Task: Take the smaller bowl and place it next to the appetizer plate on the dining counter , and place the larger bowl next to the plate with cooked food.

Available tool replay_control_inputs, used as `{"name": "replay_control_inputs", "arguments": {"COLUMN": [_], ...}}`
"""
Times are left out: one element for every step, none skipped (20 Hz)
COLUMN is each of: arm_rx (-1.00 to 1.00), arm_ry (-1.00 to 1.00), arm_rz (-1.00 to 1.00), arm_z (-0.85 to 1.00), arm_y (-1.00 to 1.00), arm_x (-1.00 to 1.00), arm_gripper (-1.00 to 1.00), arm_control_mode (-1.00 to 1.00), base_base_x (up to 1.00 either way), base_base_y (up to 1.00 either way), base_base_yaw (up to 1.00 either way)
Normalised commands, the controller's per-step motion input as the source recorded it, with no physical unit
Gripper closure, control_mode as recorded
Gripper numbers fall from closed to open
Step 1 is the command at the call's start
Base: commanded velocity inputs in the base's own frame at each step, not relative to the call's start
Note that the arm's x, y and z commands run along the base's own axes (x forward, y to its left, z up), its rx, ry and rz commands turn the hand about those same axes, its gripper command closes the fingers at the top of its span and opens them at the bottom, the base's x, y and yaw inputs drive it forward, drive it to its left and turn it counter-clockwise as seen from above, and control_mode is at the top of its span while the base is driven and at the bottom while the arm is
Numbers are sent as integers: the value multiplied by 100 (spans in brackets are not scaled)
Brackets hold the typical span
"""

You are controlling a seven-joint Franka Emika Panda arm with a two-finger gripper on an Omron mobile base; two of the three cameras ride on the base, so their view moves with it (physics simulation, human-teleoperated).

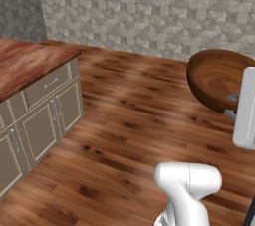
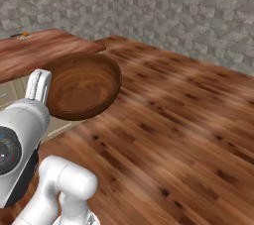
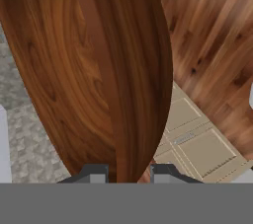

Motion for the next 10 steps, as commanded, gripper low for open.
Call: {"name": "replay_control_inputs", "arguments": {"arm_rx": [0,0,0,0,0,0,0,0,0,0], "arm_ry": [0,0,0,0,0,0,0,0,0,0], "arm_rz": [0,0,0,0,0,0,0,0,0,0], "arm_z": [0,0,0,0,0,0,0,0,0,0], "arm_y": [0,0,0,0,0,0,0,0,0,0], "arm_x": [0,0,0,0,0,0,0,0,0,0], "arm_gripper": [100,100,100,100,100,100,100,100,100,100], "arm_control_mode": [100,100,100,100,100,100,100,100,100,100], "base_base_x": [0,5,21,35,71,66,56,38,22,0], "base_base_y": [0,0,0,0,34,65,94,100,100,100], "base_base_yaw": [100,88,83,78,72,67,63,64,65,63]}}
